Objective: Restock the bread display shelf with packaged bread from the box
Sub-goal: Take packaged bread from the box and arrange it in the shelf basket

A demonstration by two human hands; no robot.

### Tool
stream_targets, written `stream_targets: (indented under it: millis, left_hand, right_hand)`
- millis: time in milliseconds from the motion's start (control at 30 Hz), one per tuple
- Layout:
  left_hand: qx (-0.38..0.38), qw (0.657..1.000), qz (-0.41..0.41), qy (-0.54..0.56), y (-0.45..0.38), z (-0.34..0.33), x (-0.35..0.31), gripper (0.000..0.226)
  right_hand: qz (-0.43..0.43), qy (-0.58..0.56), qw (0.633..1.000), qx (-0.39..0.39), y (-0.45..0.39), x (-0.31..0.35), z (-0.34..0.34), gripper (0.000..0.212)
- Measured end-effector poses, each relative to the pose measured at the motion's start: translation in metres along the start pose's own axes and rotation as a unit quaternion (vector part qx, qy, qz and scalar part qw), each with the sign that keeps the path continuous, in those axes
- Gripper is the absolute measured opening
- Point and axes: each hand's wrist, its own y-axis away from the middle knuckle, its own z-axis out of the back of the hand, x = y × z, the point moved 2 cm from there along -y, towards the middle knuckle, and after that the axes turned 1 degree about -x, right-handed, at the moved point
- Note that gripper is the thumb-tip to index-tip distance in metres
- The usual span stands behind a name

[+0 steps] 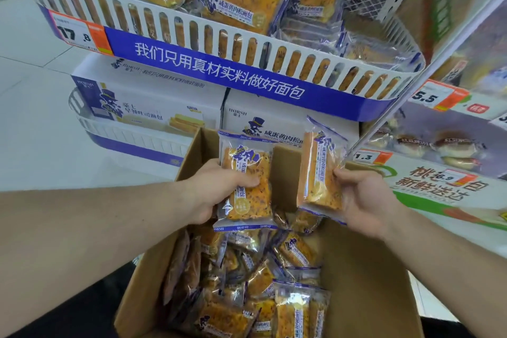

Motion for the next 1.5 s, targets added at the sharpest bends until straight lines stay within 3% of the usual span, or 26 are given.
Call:
stream_targets:
  millis: [100, 200, 300, 433, 500, 633, 733, 800, 900, 967, 1033, 1133, 1233, 1333, 1500]
  left_hand:
    - [0.012, 1.000, -0.001, 0.022, 0.000, -0.008, 0.004, 0.046]
    - [0.029, 0.999, -0.012, 0.012, 0.002, -0.016, 0.007, 0.044]
    - [0.026, 1.000, -0.011, 0.005, 0.005, -0.022, 0.007, 0.069]
    - [0.056, 0.998, 0.009, -0.002, 0.011, -0.026, 0.007, 0.039]
    - [0.075, 0.997, 0.015, 0.014, 0.016, -0.032, 0.002, 0.038]
    - [0.056, 0.994, -0.011, 0.096, 0.014, -0.040, -0.017, 0.057]
    - [0.083, 0.996, 0.011, 0.034, 0.012, -0.038, -0.011, 0.102]
    - [0.089, 0.995, 0.016, 0.035, 0.008, -0.033, -0.005, 0.110]
    - [0.089, 0.989, 0.003, 0.114, 0.009, -0.029, -0.016, 0.092]
    - [0.078, 0.981, -0.025, 0.173, 0.011, -0.029, -0.028, 0.062]
    - [0.056, 0.969, -0.055, 0.234, 0.017, -0.030, -0.041, 0.042]
    - [0.040, 0.953, -0.099, 0.283, 0.022, -0.035, -0.055, 0.055]
    - [0.049, 0.949, -0.141, 0.278, 0.025, -0.045, -0.057, 0.076]
    - [0.057, 0.949, -0.195, 0.240, 0.031, -0.055, -0.056, 0.074]
    - [0.056, 0.960, -0.219, 0.166, 0.032, -0.054, -0.056, 0.075]
  right_hand:
    - [0.015, 0.031, 0.999, 0.043, 0.015, -0.004, -0.028, 0.035]
    - [0.007, 0.130, 0.991, 0.031, 0.014, -0.020, -0.047, 0.033]
    - [0.016, 0.188, 0.982, 0.016, 0.010, -0.030, -0.056, 0.030]
    - [0.020, 0.189, 0.982, 0.003, 0.007, -0.032, -0.057, 0.030]
    - [0.008, 0.171, 0.985, 0.007, 0.007, -0.033, -0.056, 0.033]
    - [0.005, 0.169, 0.986, 0.012, 0.009, -0.032, -0.057, 0.031]
    - [0.012, 0.180, 0.983, 0.008, 0.009, -0.028, -0.057, 0.033]
    - [0.010, 0.181, 0.983, 0.014, 0.013, -0.021, -0.058, 0.031]
    - [0.032, 0.136, 0.990, 0.008, 0.020, -0.006, -0.061, 0.041]
    - [0.073, 0.084, 0.992, -0.055, 0.022, 0.000, -0.058, 0.072]
    - [0.098, 0.061, 0.990, -0.082, 0.028, -0.005, -0.062, 0.087]
    - [0.073, 0.059, 0.995, -0.017, 0.040, -0.023, -0.083, 0.099]
    - [0.096, -0.035, 0.995, 0.006, 0.043, -0.015, -0.101, 0.084]
    - [0.114, -0.130, 0.985, 0.015, 0.046, 0.002, -0.114, 0.053]
    - [0.134, -0.143, 0.980, 0.010, 0.044, 0.011, -0.113, 0.027]
